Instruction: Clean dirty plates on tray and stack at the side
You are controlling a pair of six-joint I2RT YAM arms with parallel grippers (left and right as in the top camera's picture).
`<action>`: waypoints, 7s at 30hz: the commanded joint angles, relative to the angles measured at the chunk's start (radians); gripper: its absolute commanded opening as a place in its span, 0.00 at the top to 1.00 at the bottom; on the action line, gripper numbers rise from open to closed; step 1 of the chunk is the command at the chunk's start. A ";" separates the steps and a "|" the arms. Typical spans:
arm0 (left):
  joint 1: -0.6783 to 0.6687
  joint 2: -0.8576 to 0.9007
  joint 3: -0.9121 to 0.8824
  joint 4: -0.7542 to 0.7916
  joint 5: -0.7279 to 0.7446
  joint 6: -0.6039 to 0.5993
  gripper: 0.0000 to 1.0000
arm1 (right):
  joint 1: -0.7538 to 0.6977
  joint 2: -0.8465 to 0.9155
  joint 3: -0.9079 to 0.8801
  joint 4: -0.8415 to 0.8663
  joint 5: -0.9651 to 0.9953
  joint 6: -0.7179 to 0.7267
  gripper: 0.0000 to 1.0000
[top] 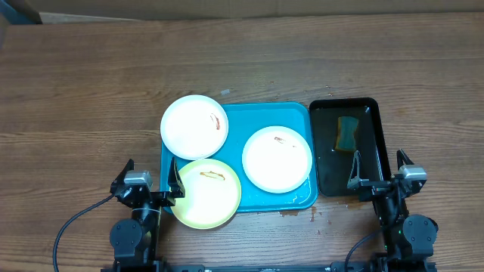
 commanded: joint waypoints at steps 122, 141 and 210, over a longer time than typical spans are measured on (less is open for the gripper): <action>-0.001 0.630 1.007 -0.801 0.160 0.025 0.00 | -0.001 -0.010 -0.011 0.002 0.002 -0.006 0.00; -0.150 1.503 1.477 -1.352 0.374 -0.091 0.91 | -0.001 -0.010 -0.011 0.002 0.002 -0.006 0.00; -0.831 1.805 1.317 -0.936 -0.091 -1.042 0.70 | -0.001 -0.010 -0.011 0.002 0.002 -0.006 0.00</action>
